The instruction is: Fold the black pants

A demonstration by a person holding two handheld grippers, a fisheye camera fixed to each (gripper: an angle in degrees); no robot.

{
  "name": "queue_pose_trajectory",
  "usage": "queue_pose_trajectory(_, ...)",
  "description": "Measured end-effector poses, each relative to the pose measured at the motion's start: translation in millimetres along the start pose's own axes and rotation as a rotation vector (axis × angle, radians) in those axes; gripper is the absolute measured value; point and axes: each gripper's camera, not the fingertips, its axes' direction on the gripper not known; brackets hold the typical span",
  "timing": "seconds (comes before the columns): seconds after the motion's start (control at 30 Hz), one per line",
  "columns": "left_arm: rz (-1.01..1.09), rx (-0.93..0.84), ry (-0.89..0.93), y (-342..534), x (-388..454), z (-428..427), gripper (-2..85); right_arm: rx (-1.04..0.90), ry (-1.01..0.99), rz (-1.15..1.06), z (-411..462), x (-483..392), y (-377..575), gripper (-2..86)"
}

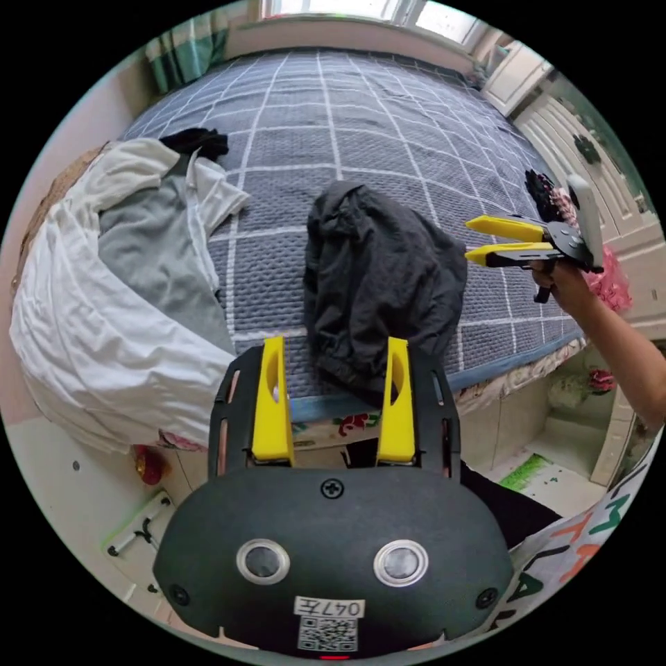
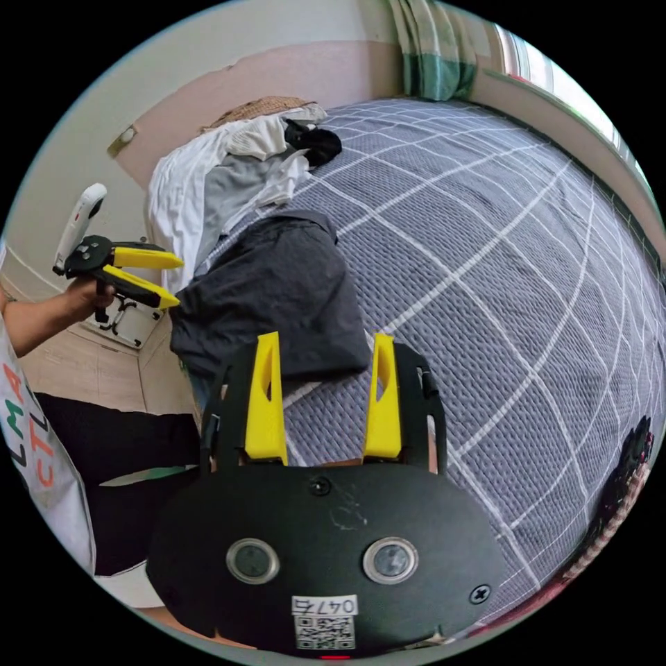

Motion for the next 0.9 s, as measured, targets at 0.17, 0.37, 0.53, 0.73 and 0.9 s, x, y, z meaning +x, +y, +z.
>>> queue_pose_trajectory(0.17, -0.032, -0.112, 0.187, -17.5, -20.4, 26.0, 22.1, -0.047, -0.014, 0.028, 20.8, 16.6, -3.2, 14.5)
queue_pose_trajectory(0.37, -0.021, -0.12, 0.216, -31.3, -6.0, 32.0, 18.9, -0.074, -0.024, 0.059, 32.0, 1.3, -6.2, 13.8)
queue_pose_trajectory(0.53, -0.143, -0.134, 0.263, -39.0, -20.7, 20.0, 21.1, -0.084, -0.011, 0.14, 13.6, 5.9, -5.9, 13.0)
queue_pose_trajectory(0.73, -0.081, -0.132, 0.245, -50.8, -10.6, 2.1, 14.9, -0.085, 0.0, 0.172, 2.6, -4.0, 1.0, 7.6)
queue_pose_trajectory(0.9, -0.109, -0.125, 0.245, -55.5, 5.2, -26.5, 8.2, -0.096, 0.109, 0.044, -20.5, -56.0, -2.7, 1.1)
